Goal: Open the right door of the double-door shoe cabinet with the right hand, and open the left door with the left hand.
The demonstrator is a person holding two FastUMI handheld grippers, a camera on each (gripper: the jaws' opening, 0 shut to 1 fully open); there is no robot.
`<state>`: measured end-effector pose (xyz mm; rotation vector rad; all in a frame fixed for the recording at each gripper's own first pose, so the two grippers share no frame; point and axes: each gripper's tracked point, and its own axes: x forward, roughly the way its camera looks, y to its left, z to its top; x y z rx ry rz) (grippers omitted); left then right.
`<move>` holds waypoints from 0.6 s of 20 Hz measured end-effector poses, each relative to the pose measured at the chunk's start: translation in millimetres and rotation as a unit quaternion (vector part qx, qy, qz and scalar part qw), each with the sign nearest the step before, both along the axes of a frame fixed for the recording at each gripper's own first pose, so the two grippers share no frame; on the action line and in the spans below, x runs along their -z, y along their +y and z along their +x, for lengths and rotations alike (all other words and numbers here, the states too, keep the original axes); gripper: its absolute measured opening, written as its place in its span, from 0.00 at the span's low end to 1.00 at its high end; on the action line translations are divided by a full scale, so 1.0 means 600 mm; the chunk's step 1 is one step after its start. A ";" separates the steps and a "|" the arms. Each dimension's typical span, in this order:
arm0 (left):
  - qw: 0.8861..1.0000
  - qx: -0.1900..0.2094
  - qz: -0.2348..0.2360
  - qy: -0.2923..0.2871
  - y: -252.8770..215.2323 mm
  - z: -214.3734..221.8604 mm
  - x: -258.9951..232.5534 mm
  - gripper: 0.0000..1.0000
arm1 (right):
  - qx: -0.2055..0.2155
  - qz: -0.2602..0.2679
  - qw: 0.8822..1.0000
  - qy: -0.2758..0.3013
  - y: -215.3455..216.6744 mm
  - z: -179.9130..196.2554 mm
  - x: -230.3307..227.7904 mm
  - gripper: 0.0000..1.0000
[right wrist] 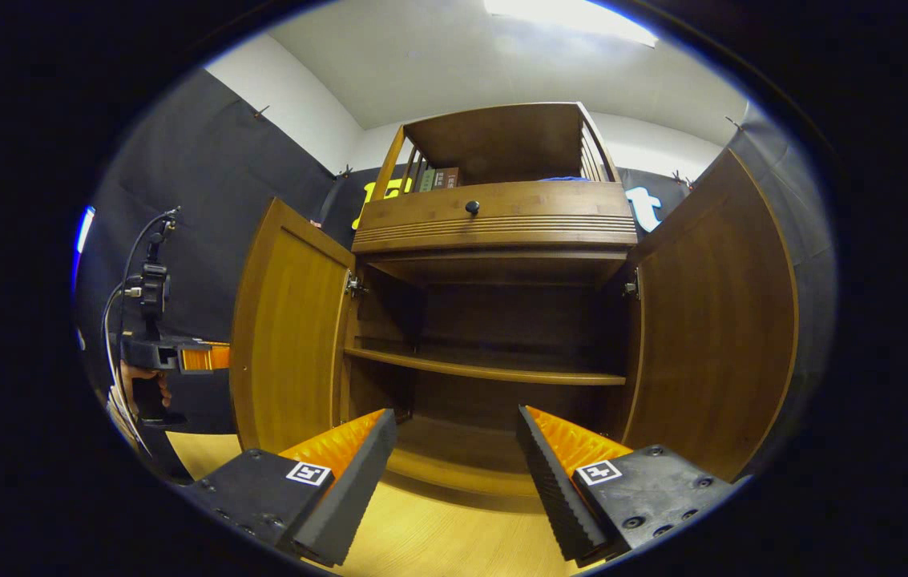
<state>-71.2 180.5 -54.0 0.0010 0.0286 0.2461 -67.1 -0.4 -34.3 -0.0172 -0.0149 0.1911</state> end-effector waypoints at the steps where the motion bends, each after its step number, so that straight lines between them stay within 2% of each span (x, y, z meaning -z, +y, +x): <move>1: 1.000 -0.003 0.000 0.000 0.007 -0.001 0.001 0.11 | -0.002 -0.001 1.000 0.001 0.005 0.001 0.001 0.95; 7: 0.999 -0.031 0.034 -0.004 0.035 -0.051 -0.021 0.08 | -0.019 -0.011 1.000 0.003 0.032 -0.005 0.006 0.95; 10: 0.999 -0.028 0.016 -0.005 0.020 -0.089 -0.036 0.08 | -0.022 -0.014 1.000 0.004 0.038 -0.003 0.008 0.95; 12: 1.000 -0.009 -0.014 -0.007 -0.007 -0.104 -0.054 0.08 | -0.022 -0.011 1.000 0.007 0.039 -0.002 0.008 0.95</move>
